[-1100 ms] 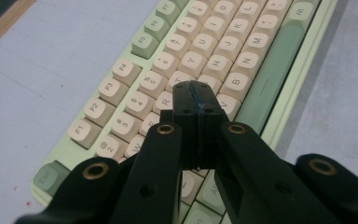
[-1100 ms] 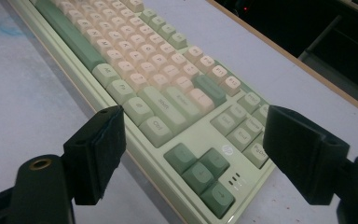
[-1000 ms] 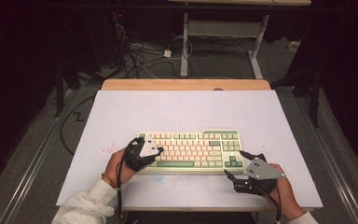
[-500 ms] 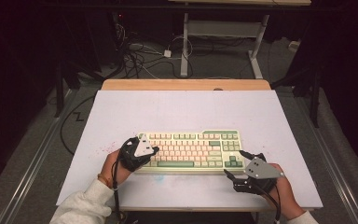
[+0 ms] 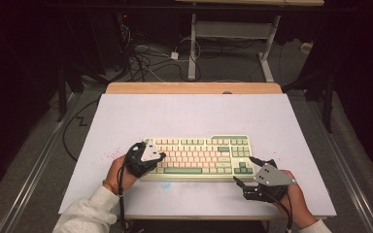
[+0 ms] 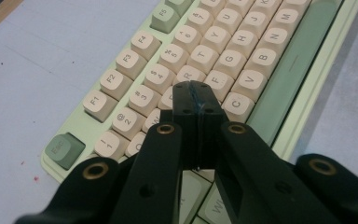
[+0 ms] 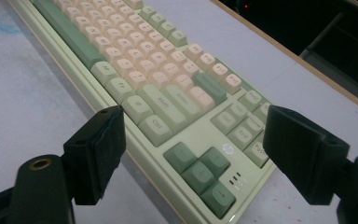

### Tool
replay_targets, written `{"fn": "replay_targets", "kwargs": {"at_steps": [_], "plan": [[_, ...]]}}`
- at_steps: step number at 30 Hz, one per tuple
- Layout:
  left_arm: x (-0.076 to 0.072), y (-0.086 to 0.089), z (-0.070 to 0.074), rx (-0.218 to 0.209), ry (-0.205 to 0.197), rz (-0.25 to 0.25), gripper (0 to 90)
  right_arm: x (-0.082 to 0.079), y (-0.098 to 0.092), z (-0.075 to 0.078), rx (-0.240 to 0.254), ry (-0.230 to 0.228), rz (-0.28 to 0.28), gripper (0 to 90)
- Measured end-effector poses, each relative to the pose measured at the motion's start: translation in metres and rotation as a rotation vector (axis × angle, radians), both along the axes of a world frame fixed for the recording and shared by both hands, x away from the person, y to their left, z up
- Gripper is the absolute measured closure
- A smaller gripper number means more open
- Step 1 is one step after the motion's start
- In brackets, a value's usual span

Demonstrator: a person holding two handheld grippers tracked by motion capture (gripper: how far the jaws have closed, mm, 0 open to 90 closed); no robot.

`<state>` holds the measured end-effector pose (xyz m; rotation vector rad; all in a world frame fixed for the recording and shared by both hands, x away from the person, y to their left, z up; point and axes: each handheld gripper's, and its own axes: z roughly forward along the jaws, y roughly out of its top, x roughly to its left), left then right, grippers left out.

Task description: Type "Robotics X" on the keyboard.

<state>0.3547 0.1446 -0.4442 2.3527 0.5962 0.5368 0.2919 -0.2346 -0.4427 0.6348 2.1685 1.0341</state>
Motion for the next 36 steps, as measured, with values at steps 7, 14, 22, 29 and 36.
{"fn": "replay_targets", "kwargs": {"at_steps": [7, 14, 22, 29, 36], "plan": [[0.0016, -0.0016, -0.0038, 0.012, 0.01, -0.002, 87.5, -0.0007, 0.0011, -0.0002, -0.008, -0.003, 0.001, 21.9], [0.0035, -0.002, -0.0063, 0.014, 0.021, -0.004, 87.5, -0.0004, 0.002, -0.0012, -0.014, -0.001, 0.004, 21.9], [0.0051, -0.0027, -0.007, 0.014, 0.024, 0.0, 87.5, -0.0004, 0.0023, -0.0016, -0.017, -0.002, 0.005, 21.9], [0.0057, -0.0032, -0.0075, 0.016, 0.024, -0.001, 87.5, -0.0006, 0.0025, -0.0019, -0.02, 0.0, 0.004, 21.9], [0.0054, -0.0036, -0.0072, 0.017, 0.019, 0.0, 87.5, -0.0007, 0.0029, -0.0021, -0.025, -0.001, 0.007, 21.9]]}}
